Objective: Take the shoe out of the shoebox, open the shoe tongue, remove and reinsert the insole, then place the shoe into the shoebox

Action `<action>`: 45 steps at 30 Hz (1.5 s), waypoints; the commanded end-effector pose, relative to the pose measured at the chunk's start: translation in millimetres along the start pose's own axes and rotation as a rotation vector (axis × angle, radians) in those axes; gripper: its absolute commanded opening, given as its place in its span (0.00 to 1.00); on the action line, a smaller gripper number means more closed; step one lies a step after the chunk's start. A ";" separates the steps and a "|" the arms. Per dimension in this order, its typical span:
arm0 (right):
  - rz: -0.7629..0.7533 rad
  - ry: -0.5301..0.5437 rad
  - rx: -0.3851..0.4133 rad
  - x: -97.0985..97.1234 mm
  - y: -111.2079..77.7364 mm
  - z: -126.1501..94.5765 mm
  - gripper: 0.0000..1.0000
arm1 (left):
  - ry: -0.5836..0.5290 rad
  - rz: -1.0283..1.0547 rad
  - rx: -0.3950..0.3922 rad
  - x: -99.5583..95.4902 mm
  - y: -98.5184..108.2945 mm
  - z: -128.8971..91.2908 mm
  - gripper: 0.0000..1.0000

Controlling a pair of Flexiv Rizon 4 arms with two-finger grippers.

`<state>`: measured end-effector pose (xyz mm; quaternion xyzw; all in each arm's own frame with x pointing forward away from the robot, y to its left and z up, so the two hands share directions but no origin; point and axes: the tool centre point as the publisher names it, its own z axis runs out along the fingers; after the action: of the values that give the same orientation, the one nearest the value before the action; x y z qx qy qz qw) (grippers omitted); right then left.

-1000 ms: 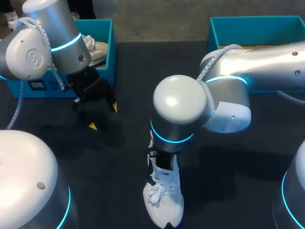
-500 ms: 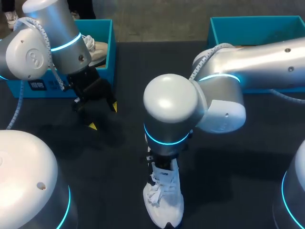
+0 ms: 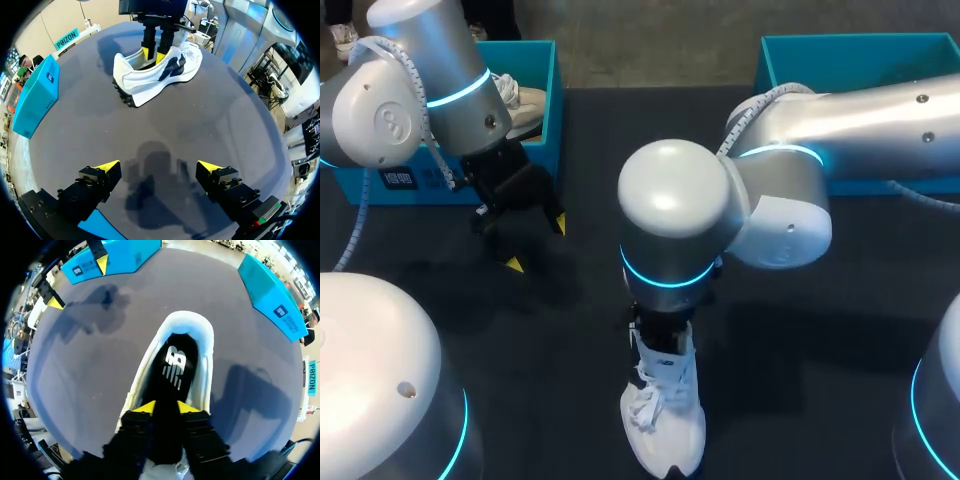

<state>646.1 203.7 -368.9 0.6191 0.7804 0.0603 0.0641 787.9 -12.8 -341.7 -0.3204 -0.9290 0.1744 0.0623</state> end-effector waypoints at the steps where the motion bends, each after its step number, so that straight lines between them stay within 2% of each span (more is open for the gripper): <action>1: -0.002 0.009 0.004 -0.3 0.2 0.7 0.43 | 0.001 0.000 -0.003 0.3 -0.2 0.0 1.00; 5: -0.001 0.006 0.009 -2.1 0.4 -2.5 0.52 | 0.001 0.000 -0.003 0.3 -0.2 0.0 1.00; 7: -0.002 0.005 0.009 -3.0 0.4 -4.1 0.75 | 0.001 0.000 -0.003 0.3 -0.2 0.0 1.00; 11: -0.003 0.002 0.007 -5.8 -0.8 -8.2 0.89 | 0.001 0.000 -0.003 0.3 -0.2 0.0 1.00; 13: -0.002 -0.005 0.001 -7.8 -1.1 -10.5 1.00 | 0.001 0.000 -0.003 0.3 -0.2 0.0 1.00; 22: -0.001 -0.017 -0.013 -17.2 -4.1 -17.8 1.00 | 0.001 0.000 -0.003 0.3 -0.2 0.0 1.00; 45: -0.029 -0.024 -0.026 -5.5 -3.9 -27.9 1.00 | 0.001 0.000 -0.003 0.3 -0.2 0.0 1.00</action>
<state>641.1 193.7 -340.4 0.6065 0.7880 0.0641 0.0845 787.9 -12.8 -341.7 -0.3205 -0.9290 0.1744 0.0623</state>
